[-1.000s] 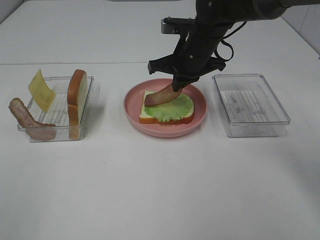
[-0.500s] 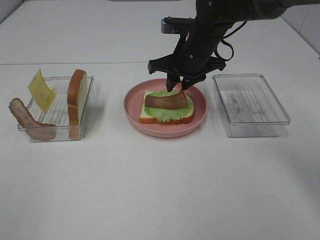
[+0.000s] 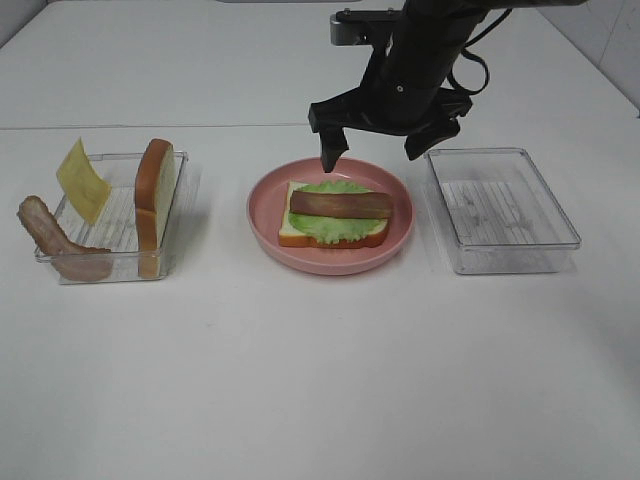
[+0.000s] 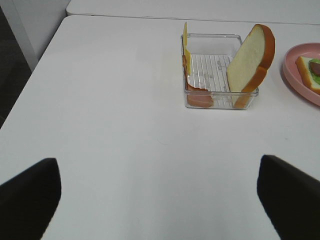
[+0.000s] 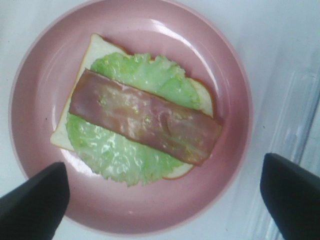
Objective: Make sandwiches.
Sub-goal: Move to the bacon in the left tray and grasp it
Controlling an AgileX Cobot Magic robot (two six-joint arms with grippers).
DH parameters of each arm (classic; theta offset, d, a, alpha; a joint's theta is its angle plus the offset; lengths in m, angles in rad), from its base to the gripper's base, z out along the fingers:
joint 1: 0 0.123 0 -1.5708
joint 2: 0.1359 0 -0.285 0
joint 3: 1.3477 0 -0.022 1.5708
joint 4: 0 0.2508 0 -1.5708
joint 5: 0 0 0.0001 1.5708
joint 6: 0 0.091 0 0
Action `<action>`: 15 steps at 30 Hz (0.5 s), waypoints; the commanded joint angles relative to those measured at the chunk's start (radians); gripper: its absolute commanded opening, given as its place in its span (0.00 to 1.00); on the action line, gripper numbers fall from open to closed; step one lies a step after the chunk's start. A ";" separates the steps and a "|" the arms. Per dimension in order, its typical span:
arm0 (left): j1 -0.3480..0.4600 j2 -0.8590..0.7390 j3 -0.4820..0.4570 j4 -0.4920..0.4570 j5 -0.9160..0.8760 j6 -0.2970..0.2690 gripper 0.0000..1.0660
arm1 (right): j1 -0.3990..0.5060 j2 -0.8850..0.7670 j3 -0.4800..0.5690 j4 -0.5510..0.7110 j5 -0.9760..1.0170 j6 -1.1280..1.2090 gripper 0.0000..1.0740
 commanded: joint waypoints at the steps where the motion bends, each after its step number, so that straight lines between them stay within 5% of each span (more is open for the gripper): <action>1: 0.002 -0.016 0.005 -0.006 -0.014 0.002 0.96 | -0.025 -0.036 -0.006 -0.011 0.061 0.007 0.92; 15: 0.002 -0.016 0.005 -0.005 -0.014 0.005 0.96 | -0.381 -0.131 -0.005 0.021 0.282 -0.116 0.92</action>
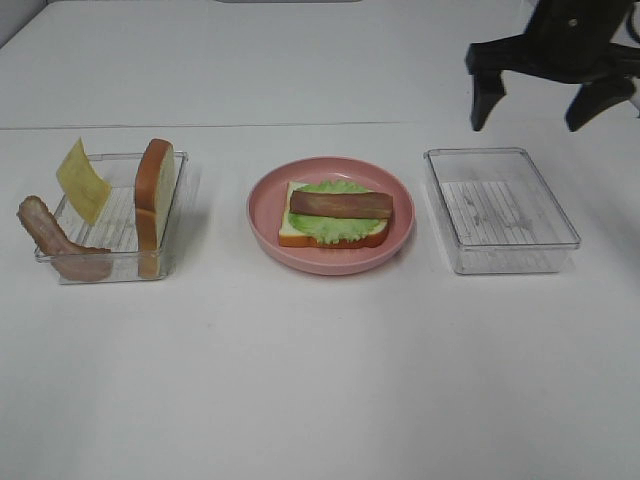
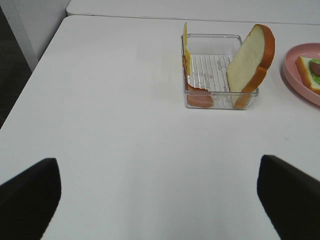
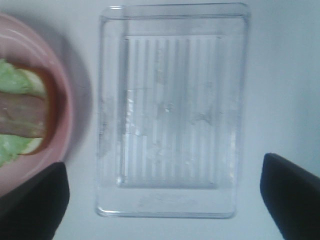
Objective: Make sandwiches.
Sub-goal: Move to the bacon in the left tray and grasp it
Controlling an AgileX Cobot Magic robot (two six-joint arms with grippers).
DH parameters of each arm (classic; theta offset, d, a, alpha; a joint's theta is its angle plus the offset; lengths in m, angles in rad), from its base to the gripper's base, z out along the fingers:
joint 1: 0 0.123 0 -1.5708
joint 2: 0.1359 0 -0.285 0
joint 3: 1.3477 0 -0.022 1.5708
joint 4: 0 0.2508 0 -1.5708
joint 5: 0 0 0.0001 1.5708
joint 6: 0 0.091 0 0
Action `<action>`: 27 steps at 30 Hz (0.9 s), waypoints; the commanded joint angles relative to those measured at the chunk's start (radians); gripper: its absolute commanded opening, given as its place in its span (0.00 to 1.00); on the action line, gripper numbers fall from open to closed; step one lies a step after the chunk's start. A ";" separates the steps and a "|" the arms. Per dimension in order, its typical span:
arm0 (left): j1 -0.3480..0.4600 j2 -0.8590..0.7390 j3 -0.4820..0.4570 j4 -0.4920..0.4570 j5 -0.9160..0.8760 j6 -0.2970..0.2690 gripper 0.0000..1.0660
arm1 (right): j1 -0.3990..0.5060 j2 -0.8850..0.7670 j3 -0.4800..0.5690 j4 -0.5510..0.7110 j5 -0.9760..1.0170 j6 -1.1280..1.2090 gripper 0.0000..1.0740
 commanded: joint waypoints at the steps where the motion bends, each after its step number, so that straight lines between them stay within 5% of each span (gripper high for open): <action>1: 0.002 -0.016 0.005 -0.005 -0.014 0.005 0.96 | -0.089 -0.007 -0.004 0.040 0.056 -0.087 0.92; 8: 0.002 -0.016 0.005 -0.006 -0.014 0.004 0.96 | -0.136 -0.030 0.009 0.064 0.139 -0.111 0.92; 13: 0.002 -0.016 0.005 -0.006 -0.014 0.004 0.96 | -0.128 -0.252 0.257 0.082 0.096 -0.111 0.92; 16: 0.002 -0.016 0.005 -0.006 -0.014 0.004 0.96 | -0.128 -0.305 0.298 0.082 0.085 -0.111 0.92; 18: 0.002 -0.016 0.005 -0.006 -0.014 0.004 0.96 | -0.128 -0.473 0.450 0.073 0.054 -0.111 0.92; 27: 0.002 -0.016 0.005 -0.006 -0.014 0.004 0.96 | -0.128 -1.025 0.758 0.073 -0.036 -0.111 0.92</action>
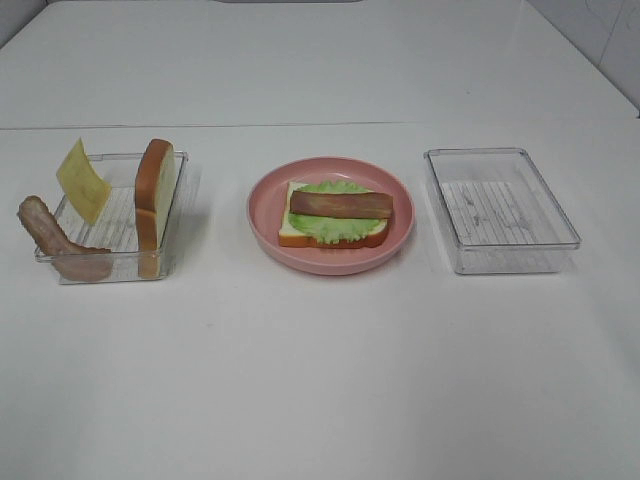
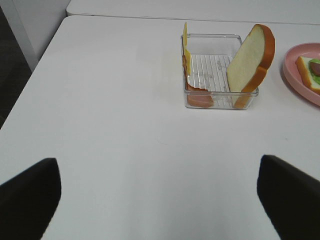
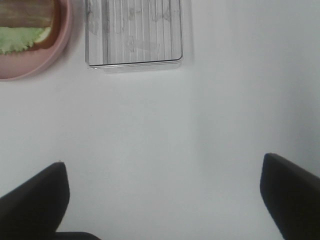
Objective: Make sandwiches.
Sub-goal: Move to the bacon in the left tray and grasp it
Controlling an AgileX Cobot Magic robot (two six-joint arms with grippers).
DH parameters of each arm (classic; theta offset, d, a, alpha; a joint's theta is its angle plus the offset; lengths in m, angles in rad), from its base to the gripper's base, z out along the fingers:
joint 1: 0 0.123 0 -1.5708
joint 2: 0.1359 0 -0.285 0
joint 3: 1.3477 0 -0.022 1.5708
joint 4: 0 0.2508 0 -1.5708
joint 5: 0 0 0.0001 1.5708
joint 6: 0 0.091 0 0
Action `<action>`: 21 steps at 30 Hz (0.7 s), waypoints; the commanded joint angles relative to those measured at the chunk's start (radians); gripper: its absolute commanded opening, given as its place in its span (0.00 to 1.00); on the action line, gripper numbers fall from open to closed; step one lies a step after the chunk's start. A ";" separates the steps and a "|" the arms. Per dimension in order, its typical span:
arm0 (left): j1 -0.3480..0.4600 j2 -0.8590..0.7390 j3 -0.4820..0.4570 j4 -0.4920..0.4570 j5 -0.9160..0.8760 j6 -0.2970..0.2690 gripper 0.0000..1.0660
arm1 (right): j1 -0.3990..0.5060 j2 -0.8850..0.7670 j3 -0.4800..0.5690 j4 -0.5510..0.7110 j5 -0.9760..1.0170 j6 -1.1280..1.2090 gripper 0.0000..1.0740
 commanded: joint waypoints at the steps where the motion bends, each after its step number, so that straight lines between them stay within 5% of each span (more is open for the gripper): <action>1: 0.002 -0.016 0.005 -0.006 -0.014 0.003 0.96 | 0.000 -0.083 0.039 0.003 -0.015 -0.008 0.92; 6: 0.002 -0.016 0.005 -0.006 -0.014 0.003 0.96 | 0.000 -0.449 0.175 0.005 -0.014 -0.008 0.92; 13: 0.002 -0.016 0.005 -0.006 -0.015 0.003 0.96 | 0.000 -0.644 0.215 0.006 0.035 -0.008 0.92; 21: 0.002 -0.016 0.005 -0.006 -0.015 0.004 0.96 | 0.000 -0.904 0.380 0.006 0.050 -0.008 0.92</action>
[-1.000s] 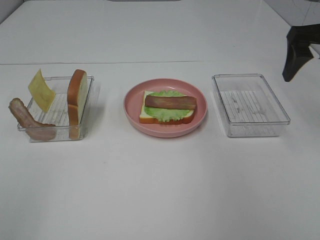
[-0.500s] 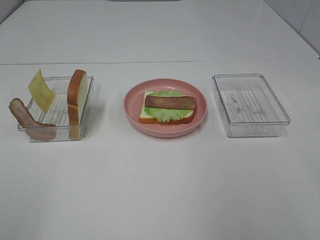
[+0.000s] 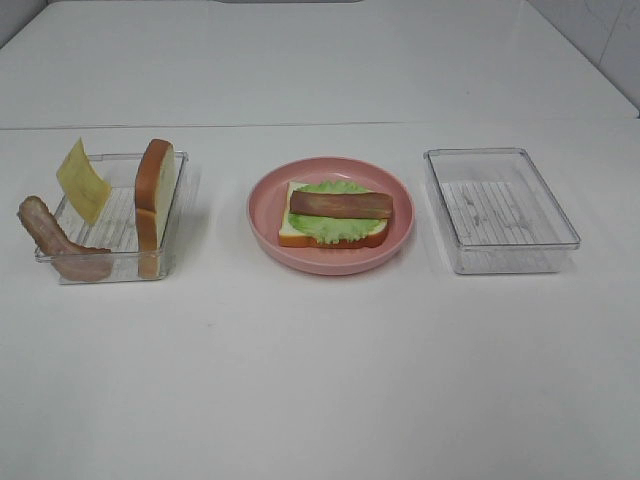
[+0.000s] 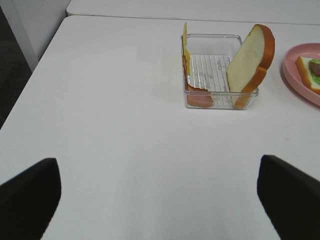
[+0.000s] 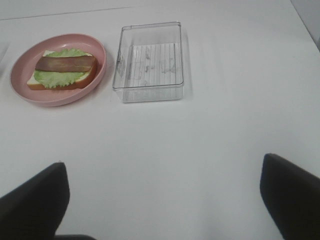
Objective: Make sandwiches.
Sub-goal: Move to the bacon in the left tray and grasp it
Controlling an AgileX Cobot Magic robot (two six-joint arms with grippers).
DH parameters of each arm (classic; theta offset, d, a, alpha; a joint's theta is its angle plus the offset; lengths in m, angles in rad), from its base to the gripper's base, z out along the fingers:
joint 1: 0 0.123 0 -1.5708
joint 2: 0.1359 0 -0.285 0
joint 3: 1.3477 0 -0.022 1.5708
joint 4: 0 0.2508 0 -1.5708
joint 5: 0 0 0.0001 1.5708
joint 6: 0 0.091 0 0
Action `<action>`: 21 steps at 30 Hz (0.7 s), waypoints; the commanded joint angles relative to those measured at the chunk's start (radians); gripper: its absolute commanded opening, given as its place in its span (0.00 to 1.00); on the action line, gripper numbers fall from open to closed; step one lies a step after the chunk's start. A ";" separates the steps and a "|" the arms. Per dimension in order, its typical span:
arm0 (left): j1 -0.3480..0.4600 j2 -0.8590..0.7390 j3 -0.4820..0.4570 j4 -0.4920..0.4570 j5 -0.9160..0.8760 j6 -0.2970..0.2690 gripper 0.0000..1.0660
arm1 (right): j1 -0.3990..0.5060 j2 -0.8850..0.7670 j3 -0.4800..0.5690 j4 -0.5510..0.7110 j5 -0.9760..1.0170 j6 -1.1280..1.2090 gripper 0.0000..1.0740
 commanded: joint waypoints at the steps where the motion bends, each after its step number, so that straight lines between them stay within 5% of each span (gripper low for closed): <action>1: 0.002 -0.016 0.005 -0.006 -0.014 0.004 0.96 | 0.000 -0.073 0.058 0.004 0.008 -0.008 0.92; 21: 0.002 0.033 -0.016 0.009 0.017 0.011 0.96 | -0.001 -0.196 0.098 0.022 -0.002 -0.030 0.92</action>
